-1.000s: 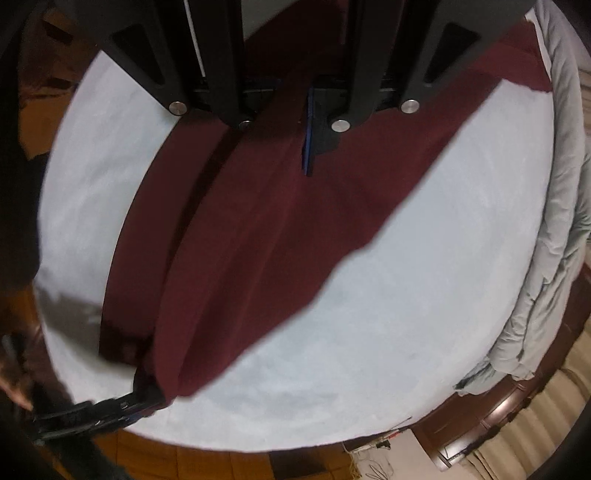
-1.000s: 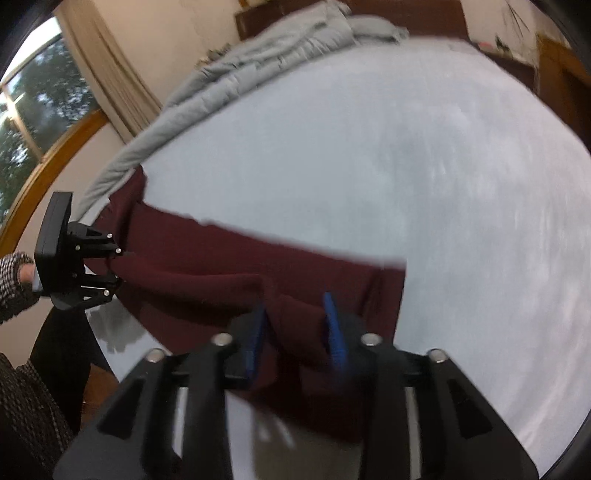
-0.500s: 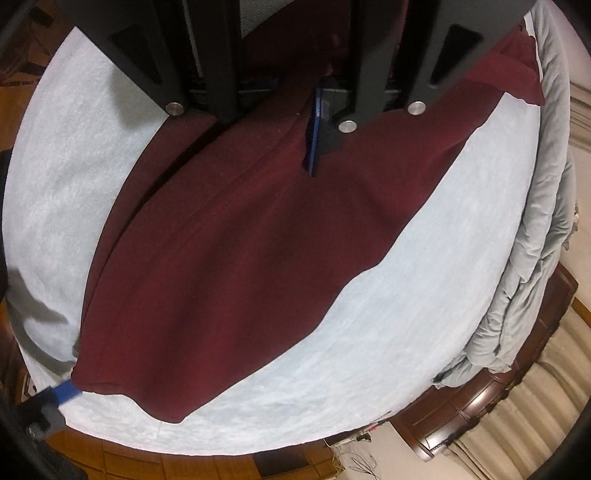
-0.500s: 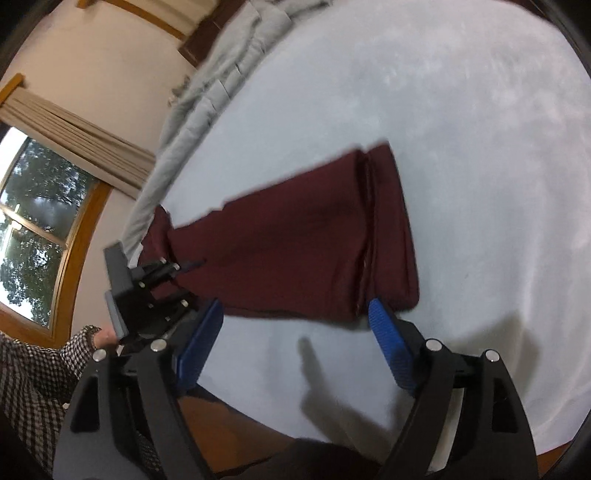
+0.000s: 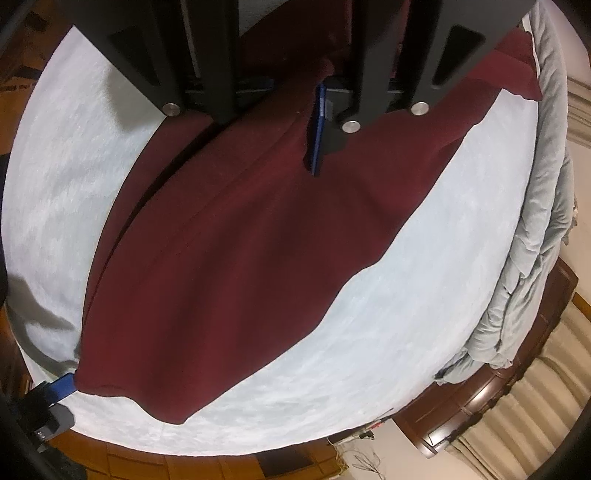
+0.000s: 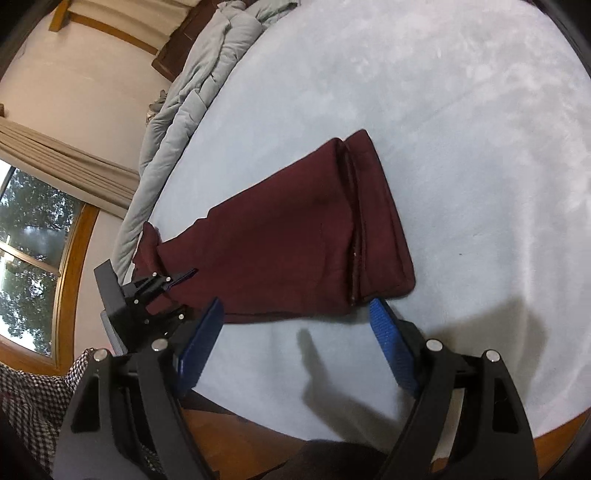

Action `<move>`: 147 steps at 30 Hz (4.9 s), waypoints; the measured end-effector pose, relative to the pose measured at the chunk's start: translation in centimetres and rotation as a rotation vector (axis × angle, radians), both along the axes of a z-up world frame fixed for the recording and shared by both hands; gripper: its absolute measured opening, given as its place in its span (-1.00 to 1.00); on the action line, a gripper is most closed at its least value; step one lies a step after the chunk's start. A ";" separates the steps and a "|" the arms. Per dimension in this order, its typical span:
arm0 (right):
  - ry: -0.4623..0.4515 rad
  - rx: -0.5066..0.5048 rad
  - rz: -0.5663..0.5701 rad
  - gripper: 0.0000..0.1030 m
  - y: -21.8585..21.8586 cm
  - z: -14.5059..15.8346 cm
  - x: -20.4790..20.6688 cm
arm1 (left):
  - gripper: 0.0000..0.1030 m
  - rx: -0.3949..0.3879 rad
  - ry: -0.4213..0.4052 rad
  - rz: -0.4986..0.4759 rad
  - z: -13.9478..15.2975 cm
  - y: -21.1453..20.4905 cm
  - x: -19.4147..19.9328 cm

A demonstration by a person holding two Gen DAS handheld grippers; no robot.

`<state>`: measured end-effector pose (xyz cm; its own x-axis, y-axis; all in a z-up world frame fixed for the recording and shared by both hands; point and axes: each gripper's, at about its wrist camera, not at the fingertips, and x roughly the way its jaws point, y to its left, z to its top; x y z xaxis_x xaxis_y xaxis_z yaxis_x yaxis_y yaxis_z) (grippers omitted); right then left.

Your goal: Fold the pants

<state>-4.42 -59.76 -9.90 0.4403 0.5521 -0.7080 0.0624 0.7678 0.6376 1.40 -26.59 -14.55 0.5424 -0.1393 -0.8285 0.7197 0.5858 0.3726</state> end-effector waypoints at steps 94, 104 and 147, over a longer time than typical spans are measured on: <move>-0.086 -0.159 0.797 -0.82 32.6 -3.9 9.5 | 0.57 -0.107 0.737 1.233 -0.3 35.3 29.7; -0.082 -0.128 0.780 -0.82 31.9 -3.7 9.9 | 0.13 0.070 0.850 1.357 -2.5 34.8 32.2; -0.045 0.099 0.800 0.20 50.1 2.8 19.9 | 0.48 -0.674 0.150 1.281 6.2 41.1 3.6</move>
